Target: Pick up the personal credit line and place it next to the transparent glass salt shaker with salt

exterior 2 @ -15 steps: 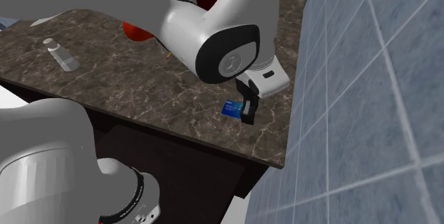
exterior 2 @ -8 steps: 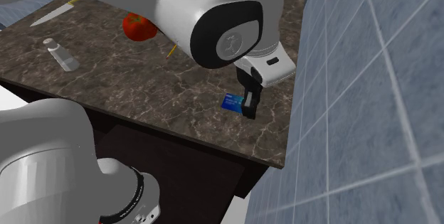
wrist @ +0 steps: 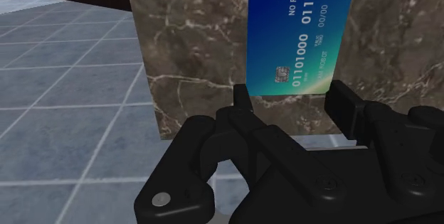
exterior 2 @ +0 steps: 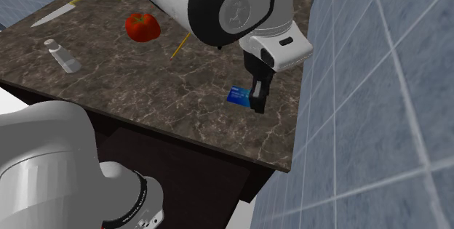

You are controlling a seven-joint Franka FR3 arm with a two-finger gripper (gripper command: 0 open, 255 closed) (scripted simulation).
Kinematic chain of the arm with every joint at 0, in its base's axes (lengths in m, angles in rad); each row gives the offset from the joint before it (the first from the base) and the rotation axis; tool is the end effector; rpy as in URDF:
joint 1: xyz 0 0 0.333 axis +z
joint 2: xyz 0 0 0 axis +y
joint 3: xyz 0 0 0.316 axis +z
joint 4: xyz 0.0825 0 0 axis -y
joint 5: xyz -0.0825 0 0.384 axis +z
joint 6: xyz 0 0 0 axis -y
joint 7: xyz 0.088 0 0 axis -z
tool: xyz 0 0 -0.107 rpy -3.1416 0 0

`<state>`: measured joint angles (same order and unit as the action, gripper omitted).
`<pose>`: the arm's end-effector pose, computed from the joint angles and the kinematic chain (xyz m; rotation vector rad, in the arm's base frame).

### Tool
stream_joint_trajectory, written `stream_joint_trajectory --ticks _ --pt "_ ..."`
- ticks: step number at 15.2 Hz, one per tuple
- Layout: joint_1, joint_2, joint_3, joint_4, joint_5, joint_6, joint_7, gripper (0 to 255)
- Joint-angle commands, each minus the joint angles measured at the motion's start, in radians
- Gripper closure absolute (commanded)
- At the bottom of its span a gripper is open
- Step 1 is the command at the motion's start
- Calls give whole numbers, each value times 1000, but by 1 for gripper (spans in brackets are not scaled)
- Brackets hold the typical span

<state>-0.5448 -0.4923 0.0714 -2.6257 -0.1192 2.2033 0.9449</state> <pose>0.3429 -0.1808 0.4147 2.3537 -1.9001 0.1457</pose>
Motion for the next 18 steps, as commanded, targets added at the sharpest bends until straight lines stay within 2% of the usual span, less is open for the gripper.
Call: stream_joint_trajectory --ticks 1,18 --pt "3 -17 0 16 4 -34 -3 255" --pt "8 -77 -5 203 19 -279 -35 255"
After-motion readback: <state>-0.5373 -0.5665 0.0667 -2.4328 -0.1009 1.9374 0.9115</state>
